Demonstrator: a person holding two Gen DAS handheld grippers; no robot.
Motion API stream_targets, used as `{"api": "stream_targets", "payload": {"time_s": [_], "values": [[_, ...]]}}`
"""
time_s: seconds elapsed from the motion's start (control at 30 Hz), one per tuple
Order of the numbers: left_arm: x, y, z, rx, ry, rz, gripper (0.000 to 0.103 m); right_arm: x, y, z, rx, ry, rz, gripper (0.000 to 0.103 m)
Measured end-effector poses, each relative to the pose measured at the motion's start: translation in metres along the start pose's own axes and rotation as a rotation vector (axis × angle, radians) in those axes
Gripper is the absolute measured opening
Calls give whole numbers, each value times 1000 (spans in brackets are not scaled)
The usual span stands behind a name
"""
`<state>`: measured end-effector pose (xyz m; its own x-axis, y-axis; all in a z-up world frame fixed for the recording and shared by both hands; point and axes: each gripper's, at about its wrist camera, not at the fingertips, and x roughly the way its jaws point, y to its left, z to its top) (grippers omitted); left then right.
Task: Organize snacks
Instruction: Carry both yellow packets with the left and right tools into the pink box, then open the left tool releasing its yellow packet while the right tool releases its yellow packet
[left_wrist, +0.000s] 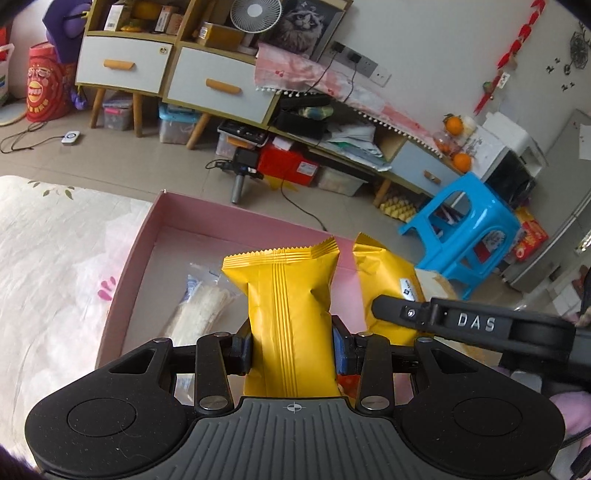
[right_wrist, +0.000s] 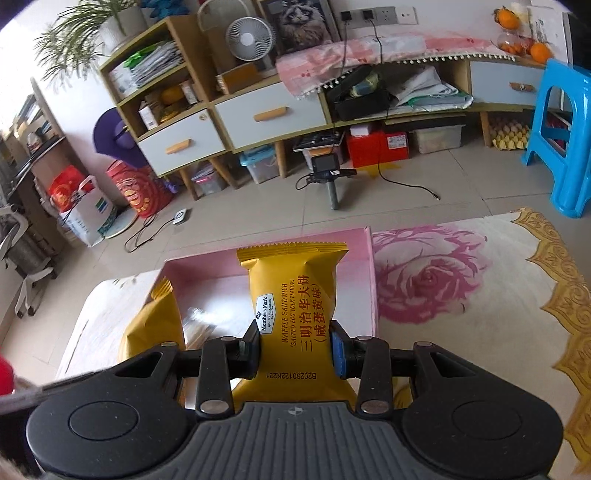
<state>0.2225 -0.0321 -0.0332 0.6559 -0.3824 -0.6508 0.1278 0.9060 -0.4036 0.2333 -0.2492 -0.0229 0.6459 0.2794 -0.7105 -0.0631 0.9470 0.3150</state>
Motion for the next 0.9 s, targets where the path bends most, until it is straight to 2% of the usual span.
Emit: {"api": "stream_targets", "payload": {"time_s": [0.23,0.7,0.77,0.8,0.83,0.9], "values": [[18,-7,1,64,-12,49,37,16,-8,11,34,-4,-13,28],[33,0,6,53,-22,57,39,27,-3,14,8,-12,-37,29],[32,0,6,60,-16,46,43,24,-2,14,12,-22,-33,34],[31,0,6,64,-15,40,49,22,-2,15,16,-33,-33,36],[29,-1,6,69,-20,38,53,20,-3,15,21,-41,-27,44],[25,-3,5,80,-28,34,63,15,-4,16,29,-54,-10,53]]}}
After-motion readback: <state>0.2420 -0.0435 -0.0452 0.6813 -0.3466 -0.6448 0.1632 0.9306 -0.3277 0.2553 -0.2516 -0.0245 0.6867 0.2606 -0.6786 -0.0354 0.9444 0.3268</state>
